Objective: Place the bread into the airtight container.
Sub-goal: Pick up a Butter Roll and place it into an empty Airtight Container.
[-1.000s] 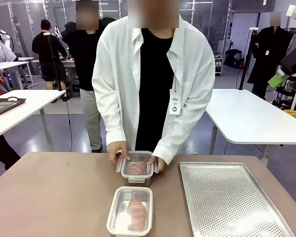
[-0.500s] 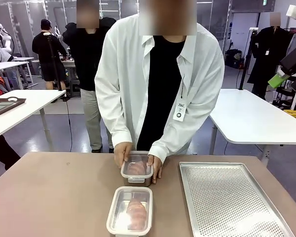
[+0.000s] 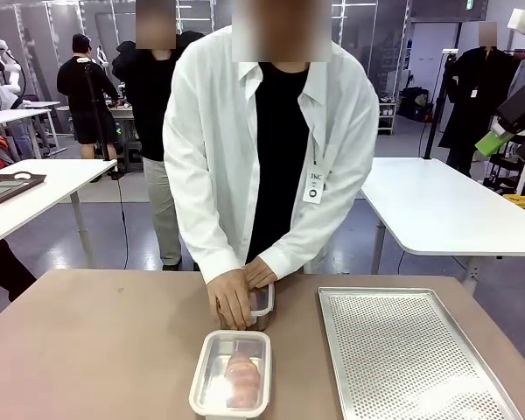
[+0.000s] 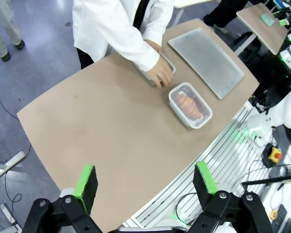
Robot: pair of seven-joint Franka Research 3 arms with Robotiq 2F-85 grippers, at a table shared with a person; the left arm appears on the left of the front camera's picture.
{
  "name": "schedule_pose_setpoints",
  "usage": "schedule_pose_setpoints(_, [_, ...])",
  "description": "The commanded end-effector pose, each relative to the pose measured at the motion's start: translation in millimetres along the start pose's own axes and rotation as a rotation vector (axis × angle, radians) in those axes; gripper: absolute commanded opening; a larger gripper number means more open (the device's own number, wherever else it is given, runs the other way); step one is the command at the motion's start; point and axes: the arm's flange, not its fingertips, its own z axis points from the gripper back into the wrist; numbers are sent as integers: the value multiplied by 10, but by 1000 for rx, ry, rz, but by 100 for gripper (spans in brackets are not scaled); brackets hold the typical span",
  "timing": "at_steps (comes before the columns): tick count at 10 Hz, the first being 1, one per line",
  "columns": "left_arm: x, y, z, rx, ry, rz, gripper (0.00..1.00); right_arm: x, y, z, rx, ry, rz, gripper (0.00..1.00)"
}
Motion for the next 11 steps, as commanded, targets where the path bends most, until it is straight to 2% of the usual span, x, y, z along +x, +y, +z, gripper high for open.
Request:
schedule_pose_setpoints(1, [0, -2, 9, -9, 2, -19, 100, 30, 6, 11, 8, -6, 1, 100])
schedule_pose_setpoints(11, [0, -2, 9, -9, 2, -19, 100, 30, 6, 11, 8, -6, 1, 100])
